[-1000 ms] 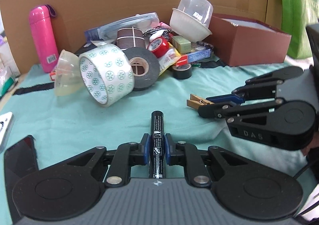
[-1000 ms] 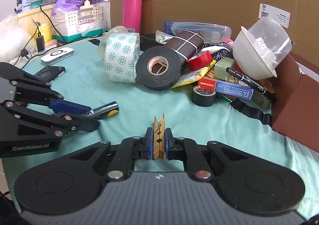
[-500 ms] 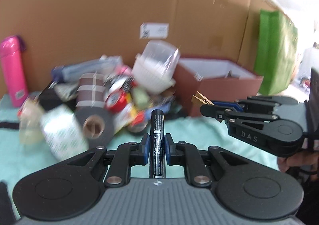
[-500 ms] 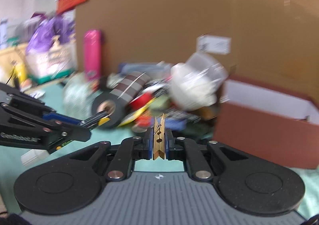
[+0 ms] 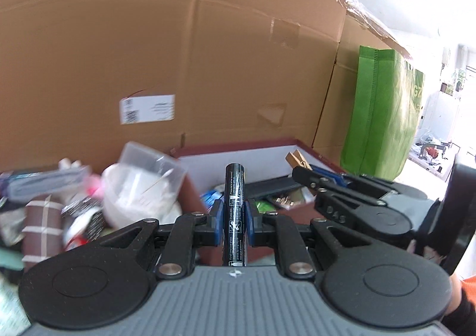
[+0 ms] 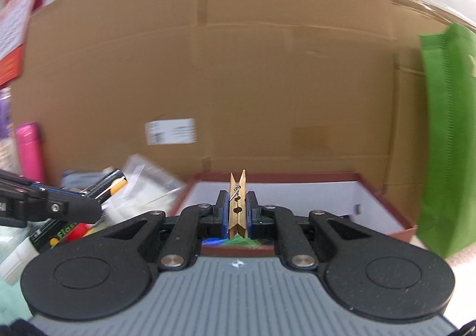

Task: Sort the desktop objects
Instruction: 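Carry the marker with the left gripper while the right gripper carries the clothespin to the brown box, then open both grippers to drop the marker and clothespin into the brown box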

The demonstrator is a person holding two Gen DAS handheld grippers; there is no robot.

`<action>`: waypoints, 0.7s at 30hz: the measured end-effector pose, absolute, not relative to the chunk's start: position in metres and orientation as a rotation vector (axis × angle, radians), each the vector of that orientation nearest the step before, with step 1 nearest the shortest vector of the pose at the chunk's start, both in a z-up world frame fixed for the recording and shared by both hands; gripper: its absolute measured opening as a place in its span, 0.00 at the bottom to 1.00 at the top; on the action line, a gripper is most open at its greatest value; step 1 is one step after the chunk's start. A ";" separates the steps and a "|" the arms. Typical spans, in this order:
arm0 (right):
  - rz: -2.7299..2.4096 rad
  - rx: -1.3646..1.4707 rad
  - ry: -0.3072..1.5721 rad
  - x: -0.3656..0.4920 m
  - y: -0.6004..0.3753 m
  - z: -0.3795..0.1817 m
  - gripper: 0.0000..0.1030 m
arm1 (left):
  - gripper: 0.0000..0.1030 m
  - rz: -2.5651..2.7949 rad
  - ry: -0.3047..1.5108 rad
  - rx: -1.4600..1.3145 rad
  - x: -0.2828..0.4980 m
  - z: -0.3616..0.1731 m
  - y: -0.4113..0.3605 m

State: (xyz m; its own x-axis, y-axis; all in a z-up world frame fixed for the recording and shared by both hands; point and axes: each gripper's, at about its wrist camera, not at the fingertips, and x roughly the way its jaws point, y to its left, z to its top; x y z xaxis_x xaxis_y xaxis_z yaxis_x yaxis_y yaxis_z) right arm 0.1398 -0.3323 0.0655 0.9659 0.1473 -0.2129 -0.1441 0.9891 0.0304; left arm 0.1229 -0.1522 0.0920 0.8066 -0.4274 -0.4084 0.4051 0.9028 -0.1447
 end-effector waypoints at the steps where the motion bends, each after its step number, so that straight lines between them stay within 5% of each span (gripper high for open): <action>1: 0.130 0.028 0.221 0.148 -0.337 0.065 0.09 | 0.14 -0.448 0.453 -0.051 0.131 0.093 -0.159; 21: -0.024 0.023 0.364 0.232 -0.377 0.027 0.09 | 0.14 -0.425 0.555 -0.035 0.258 0.061 -0.232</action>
